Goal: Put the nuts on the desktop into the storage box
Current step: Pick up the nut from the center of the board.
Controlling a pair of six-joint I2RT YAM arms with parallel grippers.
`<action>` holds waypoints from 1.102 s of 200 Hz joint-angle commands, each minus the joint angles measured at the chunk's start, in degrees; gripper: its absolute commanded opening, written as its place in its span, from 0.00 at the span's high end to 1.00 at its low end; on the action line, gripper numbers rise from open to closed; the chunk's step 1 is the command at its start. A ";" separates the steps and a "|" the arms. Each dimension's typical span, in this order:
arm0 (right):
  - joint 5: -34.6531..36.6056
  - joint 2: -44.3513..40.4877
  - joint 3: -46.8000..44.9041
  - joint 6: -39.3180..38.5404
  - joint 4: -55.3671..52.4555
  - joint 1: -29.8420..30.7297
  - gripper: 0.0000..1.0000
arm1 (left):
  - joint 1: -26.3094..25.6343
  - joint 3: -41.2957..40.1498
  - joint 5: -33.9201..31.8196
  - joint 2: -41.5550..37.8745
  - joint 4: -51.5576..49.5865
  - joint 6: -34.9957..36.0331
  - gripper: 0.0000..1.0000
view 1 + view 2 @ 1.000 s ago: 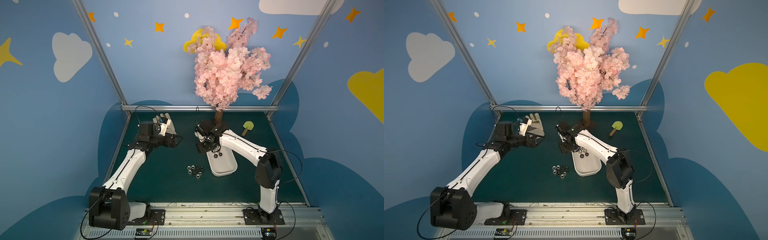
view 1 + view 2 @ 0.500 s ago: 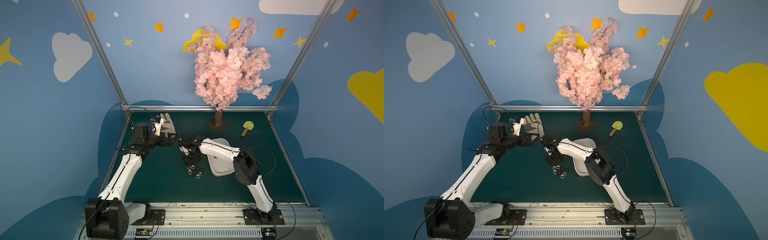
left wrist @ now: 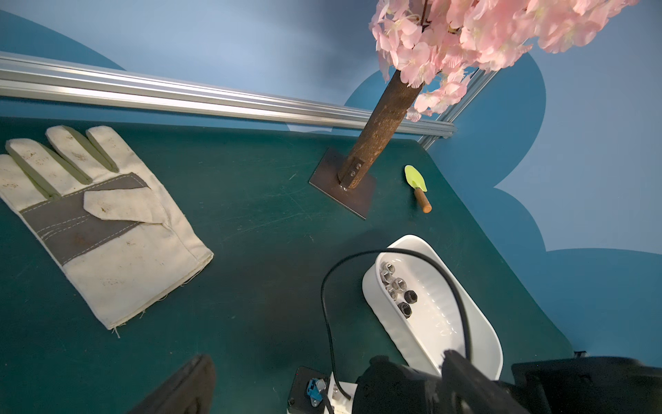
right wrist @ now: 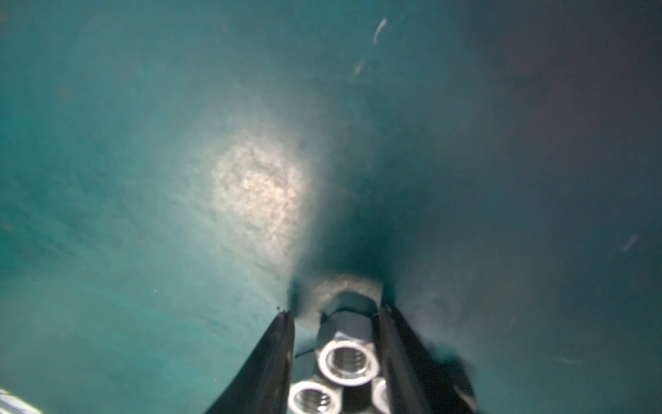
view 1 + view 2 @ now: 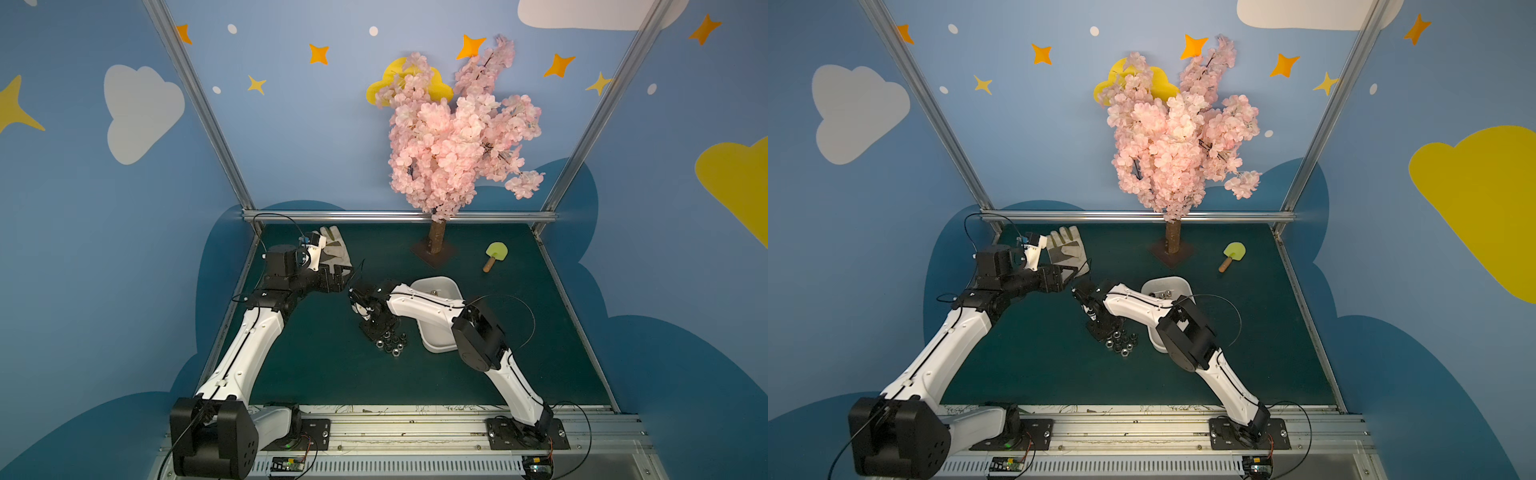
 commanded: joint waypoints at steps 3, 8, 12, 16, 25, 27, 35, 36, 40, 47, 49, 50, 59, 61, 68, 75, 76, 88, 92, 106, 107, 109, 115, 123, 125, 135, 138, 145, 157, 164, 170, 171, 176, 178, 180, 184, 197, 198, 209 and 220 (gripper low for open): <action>1.33 1.49 0.68 -0.47 -2.91 0.81 0.69 | -0.08 -0.27 1.17 -1.05 0.94 -0.28 0.00; 1.43 1.48 0.75 -0.46 -2.89 0.76 0.72 | -0.05 -0.35 1.10 -1.08 1.02 -0.28 0.00; 1.51 1.40 0.81 -0.40 -2.80 0.77 0.74 | -0.01 -0.36 1.05 -1.09 1.03 -0.28 0.00; 1.71 1.24 0.85 -0.32 -2.80 0.79 0.76 | -0.08 -0.43 1.08 -1.12 1.11 -0.24 0.00; 2.31 0.80 0.94 -0.27 -2.69 0.76 0.80 | -0.06 -0.45 1.10 -1.11 1.20 -0.37 0.00; 2.42 0.64 0.94 -0.25 -2.61 0.75 0.81 | -0.02 -0.45 1.11 -1.10 1.21 -0.33 0.00; 2.73 -0.01 0.94 -0.21 -2.13 0.63 0.82 | -0.04 -0.45 1.17 -1.11 1.21 -0.36 0.00; 2.74 -0.12 0.94 -0.21 -2.09 0.63 0.82 | -0.02 -0.45 1.17 -1.10 1.21 -0.36 0.00; 2.77 -0.51 0.94 -0.15 -1.86 0.49 0.82 | -0.04 -0.45 1.12 -1.17 1.12 -0.37 0.00; 2.76 -1.35 0.83 -0.03 -1.25 0.31 0.83 | -0.04 -0.45 1.09 -1.18 1.12 -0.35 0.00; 2.75 -1.50 0.85 0.07 -1.08 0.22 0.83 | -0.01 -0.45 1.09 -1.23 1.07 -0.32 0.00; 2.75 -1.66 0.85 0.11 -0.91 0.16 0.83 | -0.05 -0.45 1.09 -1.25 1.05 -0.30 0.00; 2.65 -2.92 0.77 0.44 -0.12 -0.36 0.83 | -0.04 -0.51 0.90 -1.36 1.03 -0.28 0.00; 2.59 -3.17 0.77 0.52 0.06 -0.54 0.83 | -0.03 -0.53 0.84 -1.42 1.03 -0.28 0.00; 2.34 -4.34 0.68 1.01 0.74 -1.12 0.83 | -0.01 -0.56 0.77 -1.55 1.03 -0.28 0.00; 1.92 -5.50 0.33 1.48 1.53 -1.90 0.83 | -0.08 -0.70 0.69 -1.76 1.11 -0.28 0.00; 1.85 -5.72 0.33 1.60 1.63 -2.00 0.83 | -0.09 -0.70 0.67 -1.78 1.11 -0.28 0.00; 1.45 -8.13 -0.46 2.51 3.08 -3.46 0.84 | -0.08 -0.88 0.62 -1.93 1.37 -0.32 0.00; 1.23 -9.12 -0.82 2.80 3.52 -3.99 0.83 | -0.01 -0.97 0.64 -1.97 1.46 -0.37 0.00; 0.82 -12.36 -2.46 3.73 5.14 -5.92 0.84 | -0.02 -0.96 0.71 -2.15 1.47 -0.37 0.00; 0.82 -12.49 -2.60 3.83 5.28 -6.07 0.84 | -0.01 -0.97 0.72 -2.20 1.51 -0.37 0.00; 0.75 -13.07 -2.93 3.92 5.49 -6.36 0.84 | -0.07 -1.04 0.73 -2.16 1.55 -0.35 0.00; 0.66 -14.59 -3.72 4.20 6.06 -7.29 0.84 | -0.05 -1.06 0.80 -2.25 1.56 -0.37 0.00; 0.68 -16.57 -5.12 4.52 6.70 -8.52 0.83 | -0.02 -1.11 1.06 -2.16 1.80 -0.37 0.00; 0.72 -16.99 -5.47 4.62 6.73 -8.77 0.83 | -0.01 -1.14 1.14 -2.22 1.75 -0.33 0.00; 1.07 -19.33 -7.23 4.87 7.04 -10.35 0.83 | -0.04 -1.15 1.64 -2.01 1.98 -0.37 0.00; 1.27 -20.03 -7.88 4.95 7.00 -10.89 0.84 | -0.08 -1.15 1.69 -1.93 2.04 -0.37 0.00; 1.51 -21.65 -9.48 5.14 7.09 -12.11 0.83 | -0.09 -1.19 2.10 -1.73 2.19 -0.53 0.00; 2.00 -24.22 -12.55 5.17 6.99 -14.10 0.83 | -0.11 -1.36 2.66 -1.28 2.63 -0.61 0.00; 2.30 -25.79 -14.56 5.20 7.00 -15.27 0.83 | -0.25 -1.58 3.10 -0.97 3.23 -0.63 0.00; 2.39 -27.07 -16.35 5.17 7.00 -16.40 0.83 | -0.37 -1.67 3.36 -0.72 3.40 -0.46 0.00; 2.39 -27.27 -16.67 5.16 7.00 -16.59 0.83 | -0.36 -1.67 3.36 -0.64 3.40 -0.42 0.00; 2.47 -28.17 -18.25 5.20 7.02 -17.31 0.83 | -0.54 -1.63 3.41 -0.56 3.33 -0.17 0.00; 2.48 -28.66 -18.86 5.18 7.00 -17.56 0.83 | -0.60 -1.55 3.40 -0.39 3.21 -0.10 0.00; 2.55 -29.11 -19.41 5.20 7.00 -17.96 0.83 | -0.70 -1.51 3.49 -0.30 3.09 0.01 0.00; 2.57 -29.83 -20.73 5.15 7.00 -18.58 0.83 | -0.83 -1.35 3.54 -0.10 2.95 0.27 0.00; 2.56 -31.82 -24.42 4.82 6.55 -20.40 0.83 | -1.34 -0.99 3.87 0.51 2.28 0.87 0.00; 2.57 -31.93 -24.70 4.81 6.51 -20.56 0.83 | -1.33 -0.98 3.93 0.54 2.27 0.91 0.00; 3.09 -32.95 -27.64 4.75 5.97 -21.84 0.83 | -1.59 -0.81 4.57 0.94 2.10 1.11 0.00; 3.30 -33.52 -30.27 4.75 5.27 -23.01 0.84 | -1.83 -0.71 4.84 1.30 2.10 1.12 0.00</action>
